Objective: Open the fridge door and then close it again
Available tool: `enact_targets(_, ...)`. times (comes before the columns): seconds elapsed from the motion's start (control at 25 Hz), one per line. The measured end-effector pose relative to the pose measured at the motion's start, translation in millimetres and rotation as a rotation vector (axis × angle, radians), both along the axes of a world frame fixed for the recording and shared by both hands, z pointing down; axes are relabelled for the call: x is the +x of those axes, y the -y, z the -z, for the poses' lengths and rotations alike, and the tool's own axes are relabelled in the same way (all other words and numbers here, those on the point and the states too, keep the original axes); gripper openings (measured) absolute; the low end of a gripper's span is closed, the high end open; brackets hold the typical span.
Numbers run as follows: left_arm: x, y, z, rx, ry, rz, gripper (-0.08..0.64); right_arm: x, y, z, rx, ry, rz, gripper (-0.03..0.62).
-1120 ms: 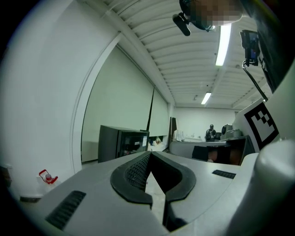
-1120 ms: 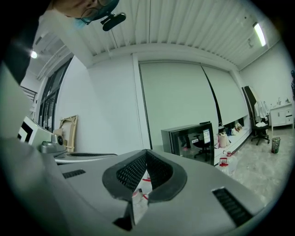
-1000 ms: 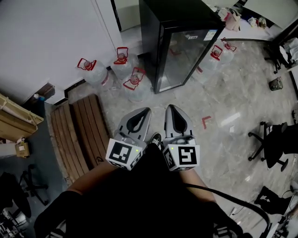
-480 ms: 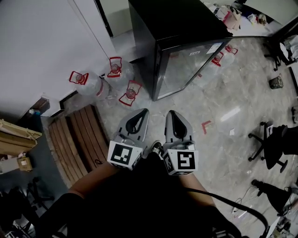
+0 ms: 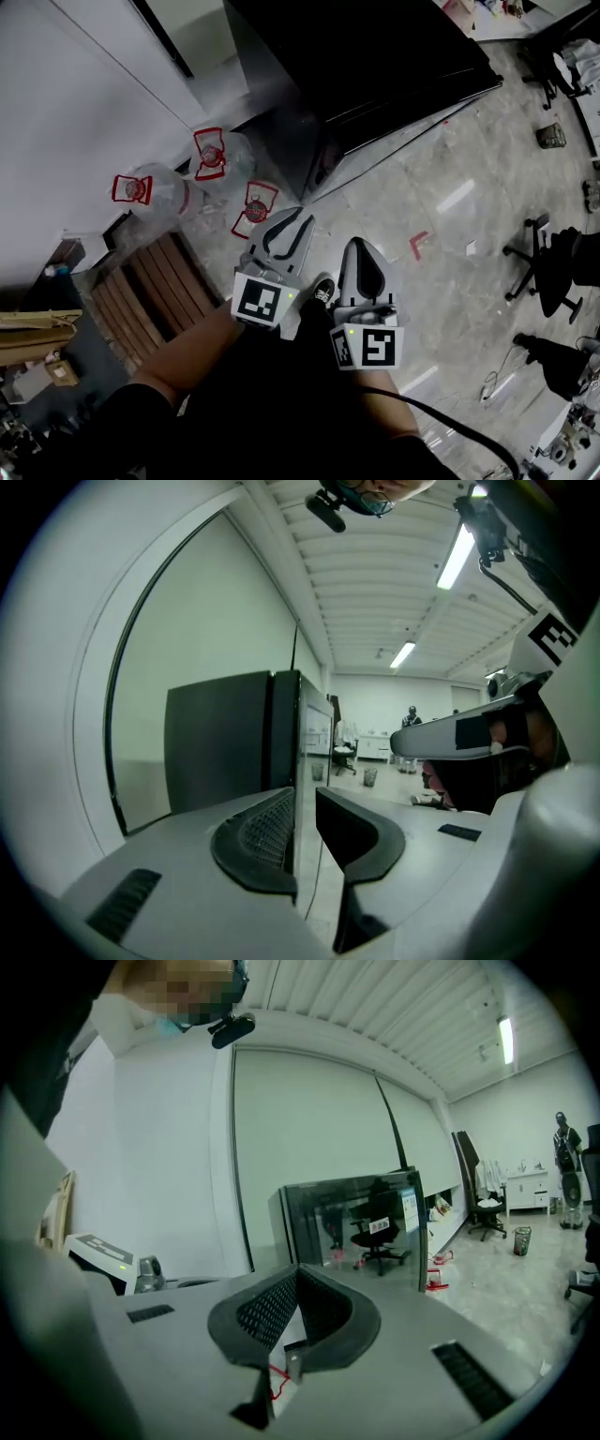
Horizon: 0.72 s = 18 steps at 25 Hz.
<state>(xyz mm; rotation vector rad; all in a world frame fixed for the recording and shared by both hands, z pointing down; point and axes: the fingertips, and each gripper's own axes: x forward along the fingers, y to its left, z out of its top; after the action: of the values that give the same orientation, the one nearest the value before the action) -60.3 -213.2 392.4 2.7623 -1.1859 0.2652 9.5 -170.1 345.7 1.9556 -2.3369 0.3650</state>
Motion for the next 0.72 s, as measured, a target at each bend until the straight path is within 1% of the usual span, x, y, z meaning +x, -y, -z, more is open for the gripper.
enact_targets(0.12, 17, 30, -38, 0.004, -0.002, -0.009, 0.088, 15, 18, -45, -0.045, 0.008, -0.022, 0.015)
enact_targets(0.24, 29, 55, -73, 0.000, 0.001, -0.010, 0.100, 30, 32, -86, -0.102, 0.005, -0.022, 0.015)
enact_targets(0.32, 35, 65, -89, 0.038, 0.022, -0.025, 0.101, 38, 37, -106, -0.124, -0.004, -0.021, 0.015)
enact_targets(0.4, 42, 67, -100, 0.067, 0.042, -0.048, 0.101, 47, 37, -121, -0.141, -0.005, -0.028, 0.015)
enact_targets(0.48, 50, 65, -107, 0.068, 0.043, -0.052, 0.101, 59, 32, -134, -0.165, -0.008, -0.034, 0.015)
enact_targets(0.56, 57, 66, -112, 0.070, 0.044, -0.045, 0.101, 67, 28, -143, -0.173, -0.004, -0.033, 0.015)
enact_targets(0.68, 61, 73, -116, 0.106, 0.072, -0.015, 0.100, 75, 24, -153, -0.181, 0.010, -0.041, 0.015)
enact_targets(0.72, 61, 74, -116, 0.118, 0.074, 0.001, 0.074, 79, 22, -156, -0.183, 0.013, -0.046, 0.015)
